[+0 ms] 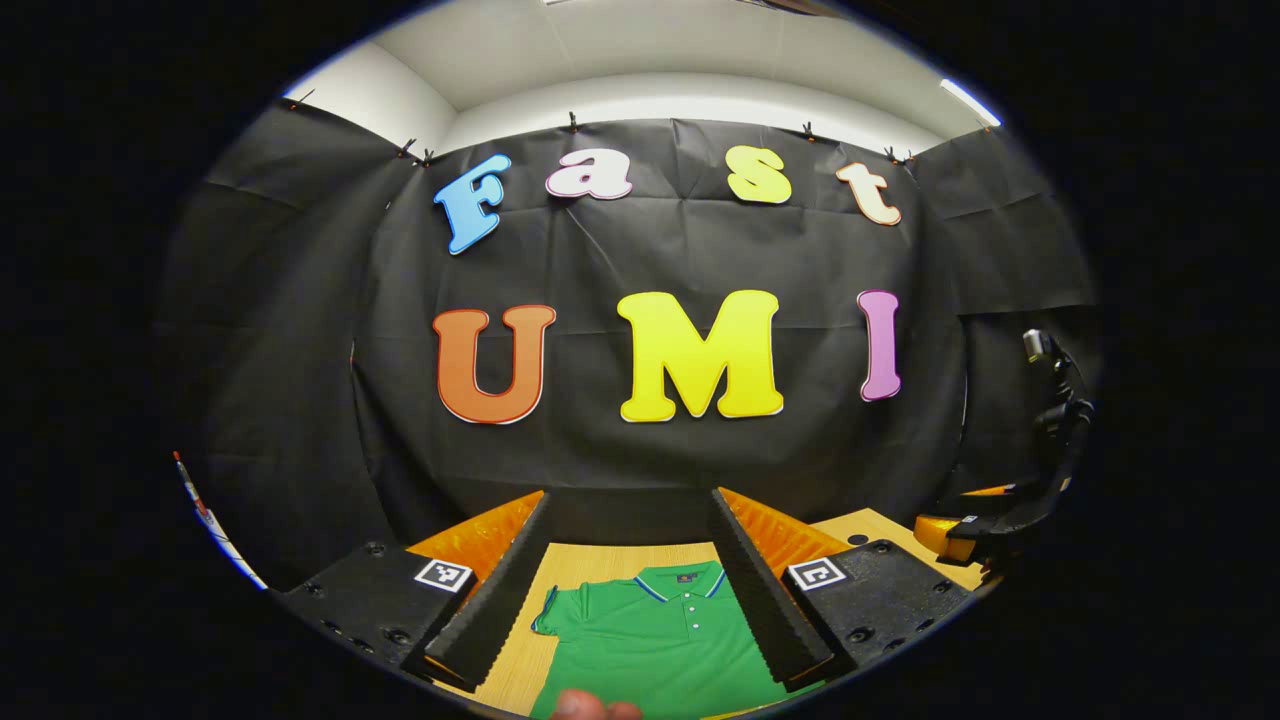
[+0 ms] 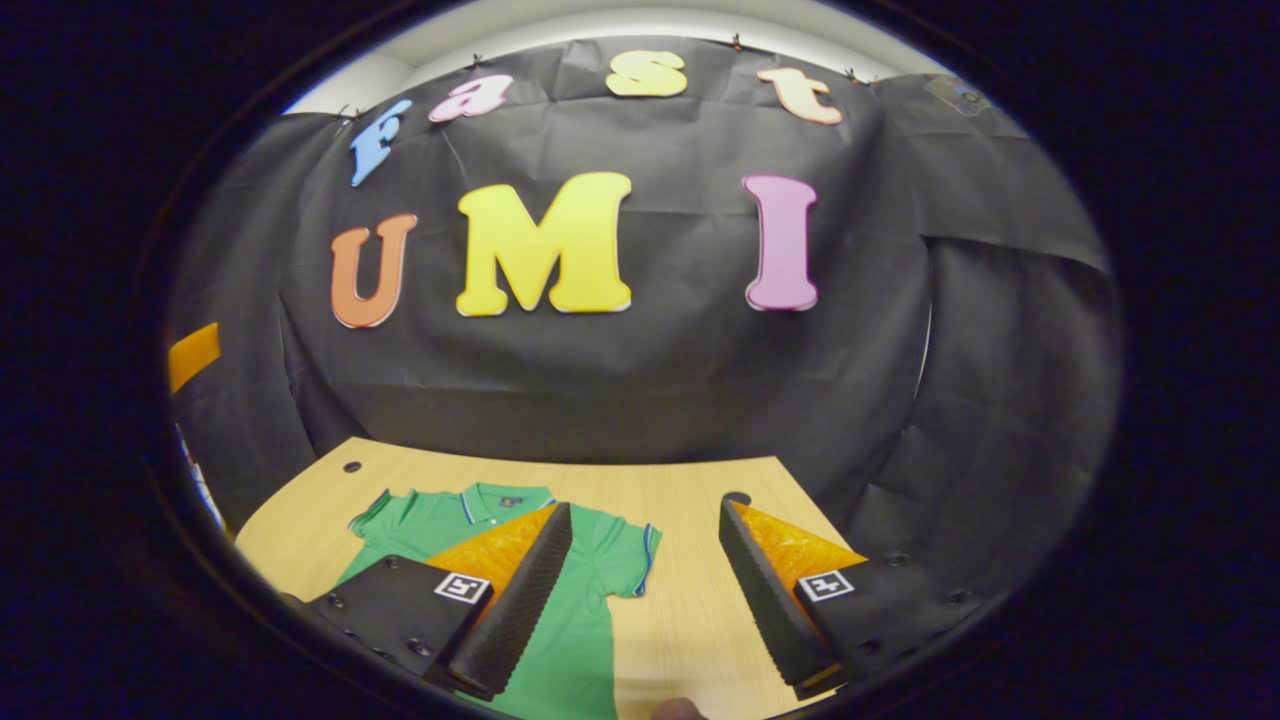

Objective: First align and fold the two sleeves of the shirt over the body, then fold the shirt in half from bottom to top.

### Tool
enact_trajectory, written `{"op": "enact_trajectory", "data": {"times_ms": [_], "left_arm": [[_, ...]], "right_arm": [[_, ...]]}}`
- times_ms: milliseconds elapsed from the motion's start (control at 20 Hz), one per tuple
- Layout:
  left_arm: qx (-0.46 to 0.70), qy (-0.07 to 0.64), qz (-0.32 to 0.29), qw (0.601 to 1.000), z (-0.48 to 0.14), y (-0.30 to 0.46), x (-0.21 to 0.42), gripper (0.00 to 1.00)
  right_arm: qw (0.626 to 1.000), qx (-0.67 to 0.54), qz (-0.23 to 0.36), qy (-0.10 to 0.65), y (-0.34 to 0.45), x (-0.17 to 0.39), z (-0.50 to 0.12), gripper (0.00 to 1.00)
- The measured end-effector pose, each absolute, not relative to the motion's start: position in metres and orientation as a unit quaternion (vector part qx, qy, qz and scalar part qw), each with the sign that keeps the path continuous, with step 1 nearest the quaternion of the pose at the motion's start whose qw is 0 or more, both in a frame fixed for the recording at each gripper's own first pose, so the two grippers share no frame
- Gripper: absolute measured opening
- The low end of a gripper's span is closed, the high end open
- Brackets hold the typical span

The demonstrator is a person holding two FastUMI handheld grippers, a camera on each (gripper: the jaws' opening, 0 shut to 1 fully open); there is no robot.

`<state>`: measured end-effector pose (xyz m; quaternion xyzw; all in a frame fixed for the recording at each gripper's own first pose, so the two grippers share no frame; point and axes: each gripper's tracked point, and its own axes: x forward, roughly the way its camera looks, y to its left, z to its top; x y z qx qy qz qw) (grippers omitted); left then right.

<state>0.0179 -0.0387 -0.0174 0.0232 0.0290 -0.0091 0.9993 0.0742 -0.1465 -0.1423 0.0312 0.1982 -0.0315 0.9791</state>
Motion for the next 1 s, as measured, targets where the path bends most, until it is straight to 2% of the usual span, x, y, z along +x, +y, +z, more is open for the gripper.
{"op": "enact_trajectory", "data": {"times_ms": [250,350,400,600,800,1000], "left_arm": [[0.025,0.052,-0.001,0.998,-0.031,-0.037,0.020,0.99],[0.032,0.060,0.007,0.998,-0.036,-0.034,0.021,0.99],[0.033,0.064,0.011,0.997,-0.038,-0.033,0.021,0.99],[0.046,0.079,0.021,0.996,-0.043,-0.026,0.022,0.99],[0.056,0.100,0.052,0.992,-0.059,-0.004,0.019,0.99],[0.052,0.128,0.079,0.987,-0.073,0.004,0.013,0.99]], "right_arm": [[0.963,0.056,-0.019,0.263,-0.149,0.120,-0.192,0.96],[0.955,0.058,-0.005,0.290,-0.138,0.136,-0.218,0.93],[0.950,0.057,0.003,0.307,-0.132,0.145,-0.232,0.97],[0.926,0.061,0.040,0.371,-0.112,0.168,-0.288,0.97],[0.916,0.070,0.041,0.393,-0.109,0.191,-0.323,0.93],[0.904,0.083,0.024,0.419,-0.118,0.206,-0.361,0.96]]}}
